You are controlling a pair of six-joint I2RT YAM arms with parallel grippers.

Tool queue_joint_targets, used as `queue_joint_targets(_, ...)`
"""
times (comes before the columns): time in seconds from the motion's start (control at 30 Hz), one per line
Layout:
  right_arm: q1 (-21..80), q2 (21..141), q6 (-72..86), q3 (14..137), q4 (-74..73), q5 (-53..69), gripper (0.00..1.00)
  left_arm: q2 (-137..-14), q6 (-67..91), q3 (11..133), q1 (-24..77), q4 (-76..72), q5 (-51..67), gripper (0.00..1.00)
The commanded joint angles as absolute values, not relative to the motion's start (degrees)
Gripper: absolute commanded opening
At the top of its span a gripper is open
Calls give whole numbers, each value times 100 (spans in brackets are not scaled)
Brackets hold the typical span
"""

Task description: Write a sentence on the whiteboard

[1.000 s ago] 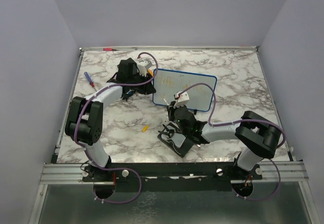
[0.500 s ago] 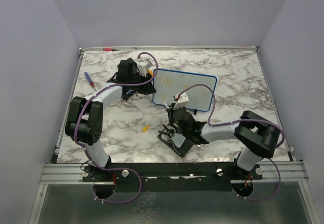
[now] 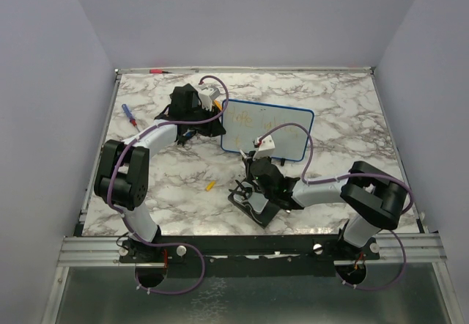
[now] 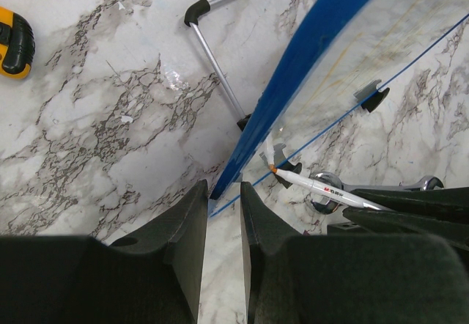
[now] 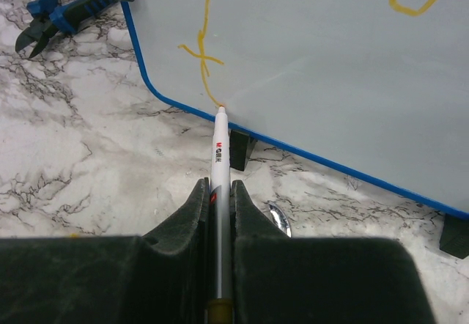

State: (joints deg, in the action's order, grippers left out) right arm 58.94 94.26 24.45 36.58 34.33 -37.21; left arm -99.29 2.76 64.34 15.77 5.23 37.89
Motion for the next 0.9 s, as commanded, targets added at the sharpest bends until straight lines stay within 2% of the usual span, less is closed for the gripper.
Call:
queue_joint_targets(0.0,5906,9243,2493,3542,3313,-4157,0,-9879,255,6538,1607,415,3718,25)
queue_joint_targets(0.2,5906,9187,2243,3488,3559,-3842,0,-9886,255,6539,1608,413,3718,25)
queue_joint_targets(0.37,5906,8676,1801,3134,4173,-3292,0,-9891,255,6539,1602,409,3713,25)
queue_joint_targets(0.57,5906,8297,1628,3219,4068,-3745,0,-9890,255,6539,1609,413,3709,25)
queue_joint_targets(0.87,5902,8598,1079,3541,4480,-4064,0,-9885,246,6530,1608,419,3709,25)
